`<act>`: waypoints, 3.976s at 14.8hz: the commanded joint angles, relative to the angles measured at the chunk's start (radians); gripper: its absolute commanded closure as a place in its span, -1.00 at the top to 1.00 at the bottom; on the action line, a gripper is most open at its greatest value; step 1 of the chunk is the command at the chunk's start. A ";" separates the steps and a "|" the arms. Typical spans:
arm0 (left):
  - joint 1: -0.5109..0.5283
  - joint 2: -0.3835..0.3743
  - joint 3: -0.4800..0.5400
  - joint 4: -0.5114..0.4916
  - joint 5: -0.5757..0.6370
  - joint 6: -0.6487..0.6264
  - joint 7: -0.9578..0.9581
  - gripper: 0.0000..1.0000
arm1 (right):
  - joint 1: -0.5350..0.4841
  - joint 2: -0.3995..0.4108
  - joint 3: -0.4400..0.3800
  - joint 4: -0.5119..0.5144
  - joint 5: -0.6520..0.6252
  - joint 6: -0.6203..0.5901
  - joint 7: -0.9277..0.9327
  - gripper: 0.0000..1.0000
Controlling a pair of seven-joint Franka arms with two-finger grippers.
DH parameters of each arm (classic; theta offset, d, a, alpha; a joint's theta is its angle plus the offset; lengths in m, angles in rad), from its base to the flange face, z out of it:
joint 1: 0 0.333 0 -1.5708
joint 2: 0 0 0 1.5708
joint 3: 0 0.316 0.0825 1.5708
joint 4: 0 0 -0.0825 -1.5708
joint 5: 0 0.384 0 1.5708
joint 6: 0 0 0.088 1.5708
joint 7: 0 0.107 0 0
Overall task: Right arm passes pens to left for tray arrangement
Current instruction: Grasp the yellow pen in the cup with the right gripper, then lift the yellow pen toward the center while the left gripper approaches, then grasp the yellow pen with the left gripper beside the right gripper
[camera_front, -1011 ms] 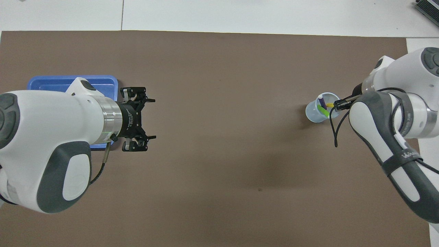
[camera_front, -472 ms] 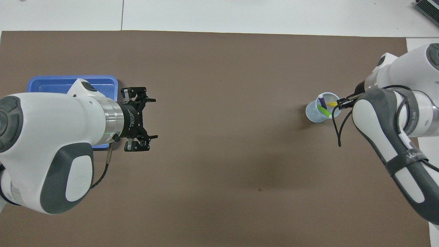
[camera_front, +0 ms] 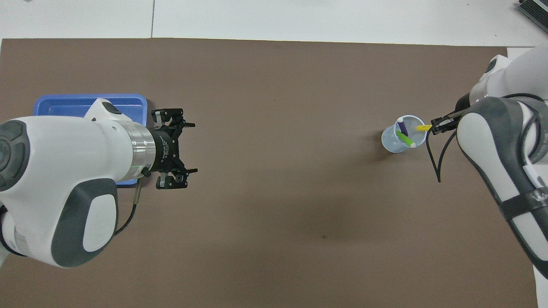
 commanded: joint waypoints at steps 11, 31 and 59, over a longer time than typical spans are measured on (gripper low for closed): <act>-0.084 -0.040 0.011 -0.051 -0.081 0.041 -0.167 1.00 | 0.044 -0.008 0.107 0.112 0.407 -0.090 0.427 -1.00; -0.320 0.126 0.015 -0.026 -0.090 0.522 -0.519 1.00 | 0.246 -0.068 0.108 -0.043 0.589 0.187 0.689 -1.00; -0.319 0.155 0.015 0.017 -0.072 0.510 -0.479 0.04 | 0.257 -0.068 0.108 -0.040 0.576 0.185 0.689 -1.00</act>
